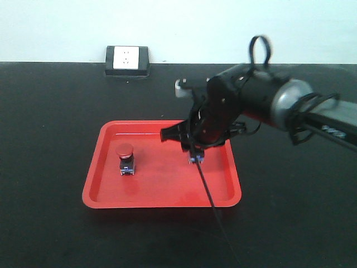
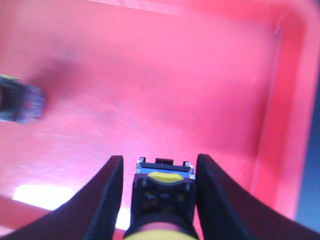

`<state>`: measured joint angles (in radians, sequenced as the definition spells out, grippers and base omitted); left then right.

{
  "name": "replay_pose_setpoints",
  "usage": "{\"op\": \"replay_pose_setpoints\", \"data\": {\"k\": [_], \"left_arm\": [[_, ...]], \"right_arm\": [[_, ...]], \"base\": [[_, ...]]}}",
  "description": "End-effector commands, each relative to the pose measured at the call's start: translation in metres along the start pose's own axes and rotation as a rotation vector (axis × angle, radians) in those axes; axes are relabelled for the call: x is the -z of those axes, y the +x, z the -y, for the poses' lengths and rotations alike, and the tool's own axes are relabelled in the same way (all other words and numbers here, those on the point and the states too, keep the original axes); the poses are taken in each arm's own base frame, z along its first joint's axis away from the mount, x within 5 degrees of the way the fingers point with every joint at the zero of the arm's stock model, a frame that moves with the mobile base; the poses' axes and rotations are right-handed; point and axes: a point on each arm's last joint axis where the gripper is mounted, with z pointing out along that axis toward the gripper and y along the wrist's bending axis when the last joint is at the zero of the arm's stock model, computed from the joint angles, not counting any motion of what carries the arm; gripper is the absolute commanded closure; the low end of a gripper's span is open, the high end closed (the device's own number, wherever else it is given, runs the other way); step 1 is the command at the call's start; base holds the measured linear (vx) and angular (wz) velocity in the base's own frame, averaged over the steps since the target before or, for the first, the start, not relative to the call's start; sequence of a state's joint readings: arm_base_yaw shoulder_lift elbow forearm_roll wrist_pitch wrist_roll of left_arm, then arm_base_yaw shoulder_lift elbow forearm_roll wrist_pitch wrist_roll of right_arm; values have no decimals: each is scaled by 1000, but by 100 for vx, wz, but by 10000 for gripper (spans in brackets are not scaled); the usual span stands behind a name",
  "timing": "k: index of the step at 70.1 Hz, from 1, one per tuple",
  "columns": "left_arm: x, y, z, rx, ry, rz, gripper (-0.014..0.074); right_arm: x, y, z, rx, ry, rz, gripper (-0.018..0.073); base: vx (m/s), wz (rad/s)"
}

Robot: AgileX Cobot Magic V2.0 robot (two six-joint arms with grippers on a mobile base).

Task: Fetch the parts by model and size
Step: 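Move the right gripper with the yellow-capped button over the tray, then lower the yellow-capped button beside the red one and open the right gripper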

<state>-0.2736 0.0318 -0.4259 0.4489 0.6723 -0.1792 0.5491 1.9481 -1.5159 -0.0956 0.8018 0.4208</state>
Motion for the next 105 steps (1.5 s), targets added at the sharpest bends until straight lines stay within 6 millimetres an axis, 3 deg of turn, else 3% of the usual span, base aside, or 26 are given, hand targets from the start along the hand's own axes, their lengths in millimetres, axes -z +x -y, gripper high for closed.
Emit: {"op": "replay_pose_setpoints", "data": {"k": [1, 17, 44, 55, 70, 81, 105], "left_arm": [[1, -12, -1, -12, 4, 73, 603], [1, -12, -1, -12, 4, 73, 603], [1, -12, -1, -11, 5, 73, 603], [1, -11, -1, -11, 4, 68, 603], [1, -11, -1, -11, 4, 68, 603], [1, -11, -1, -11, 4, 68, 603], [0, -11, -1, -11, 3, 62, 603]], "right_arm": [[6, -12, -3, -5, -21, 71, 564], [-31, -3, -2, 8, 14, -21, 564], [-30, -3, -2, 13, 21, -29, 501], [-30, -3, -1, 14, 23, -34, 372], [-26, -4, -1, 13, 19, -25, 36], [-12, -8, -2, 17, 10, 14, -148], [26, -13, -3, 56, -3, 100, -127]], "base": [[0, 0], [0, 0], [0, 0], [0, 0], [0, 0], [0, 0], [0, 0]]}}
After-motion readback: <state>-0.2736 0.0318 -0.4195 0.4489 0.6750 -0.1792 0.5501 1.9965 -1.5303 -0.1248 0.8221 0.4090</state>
